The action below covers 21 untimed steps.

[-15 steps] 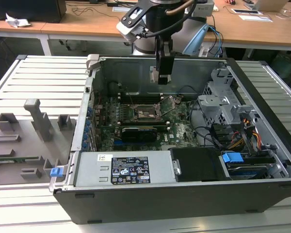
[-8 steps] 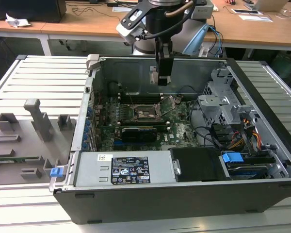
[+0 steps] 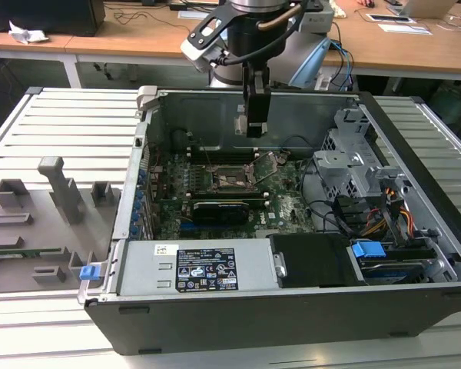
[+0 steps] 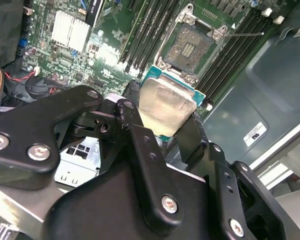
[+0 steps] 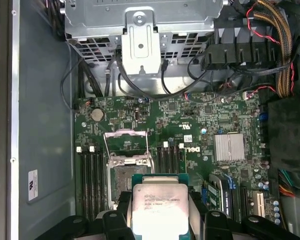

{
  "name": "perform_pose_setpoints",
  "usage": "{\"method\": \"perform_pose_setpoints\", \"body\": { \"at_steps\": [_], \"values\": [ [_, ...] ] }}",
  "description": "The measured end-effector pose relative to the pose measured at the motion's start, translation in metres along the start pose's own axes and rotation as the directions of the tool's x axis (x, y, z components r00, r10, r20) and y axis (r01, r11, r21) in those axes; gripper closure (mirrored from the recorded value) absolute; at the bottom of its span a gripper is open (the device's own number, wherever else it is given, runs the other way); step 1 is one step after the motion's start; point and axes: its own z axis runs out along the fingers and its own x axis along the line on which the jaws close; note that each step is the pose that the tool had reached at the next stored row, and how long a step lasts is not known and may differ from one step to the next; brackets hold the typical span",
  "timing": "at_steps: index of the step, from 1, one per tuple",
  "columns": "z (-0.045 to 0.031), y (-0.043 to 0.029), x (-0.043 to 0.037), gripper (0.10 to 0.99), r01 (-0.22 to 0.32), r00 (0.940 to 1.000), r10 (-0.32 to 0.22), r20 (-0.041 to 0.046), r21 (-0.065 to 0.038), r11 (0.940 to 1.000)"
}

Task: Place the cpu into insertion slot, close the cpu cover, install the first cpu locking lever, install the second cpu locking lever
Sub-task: 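Place the cpu into insertion slot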

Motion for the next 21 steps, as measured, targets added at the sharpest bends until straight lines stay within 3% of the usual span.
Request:
{"method": "perform_pose_setpoints", "body": {
  "at_steps": [21],
  "values": [
    [0.0177, -0.0052, -0.0005, 0.549, 0.000, 1.0000, 0.000, 0.0000, 0.000, 1.0000]
  ]
}}
